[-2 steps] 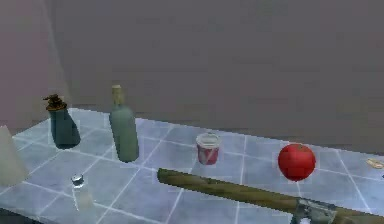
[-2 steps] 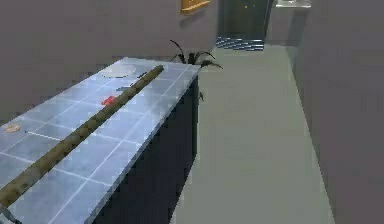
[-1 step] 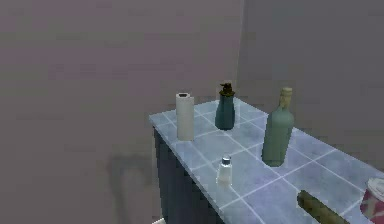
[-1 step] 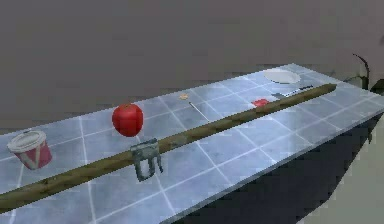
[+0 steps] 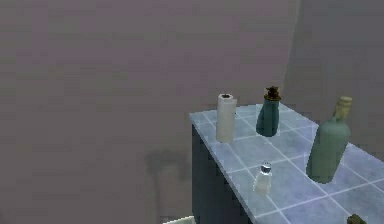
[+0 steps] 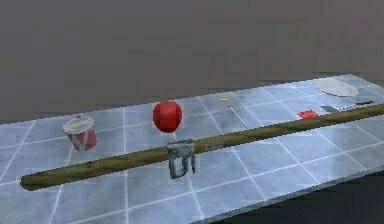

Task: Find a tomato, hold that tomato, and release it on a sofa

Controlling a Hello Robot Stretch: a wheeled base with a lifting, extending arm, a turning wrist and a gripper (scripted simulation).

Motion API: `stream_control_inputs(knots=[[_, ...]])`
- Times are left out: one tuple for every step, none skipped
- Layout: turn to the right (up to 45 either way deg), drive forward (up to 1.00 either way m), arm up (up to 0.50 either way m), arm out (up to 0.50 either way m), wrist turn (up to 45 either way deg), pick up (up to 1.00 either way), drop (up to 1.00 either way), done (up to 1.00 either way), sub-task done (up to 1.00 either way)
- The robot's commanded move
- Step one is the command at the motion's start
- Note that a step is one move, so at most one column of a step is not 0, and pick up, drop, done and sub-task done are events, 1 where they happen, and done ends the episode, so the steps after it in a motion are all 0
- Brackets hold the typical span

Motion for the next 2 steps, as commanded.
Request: stream_control_inputs(knots=[[0.0, 0.0, 0.5, 0.0, 0.0, 0.0, 0.0, 0.0, 0.0], [0.0, 0.0, 0.38, 0.0, 0.0, 0.0, 0.0, 0.0, 0.0]])
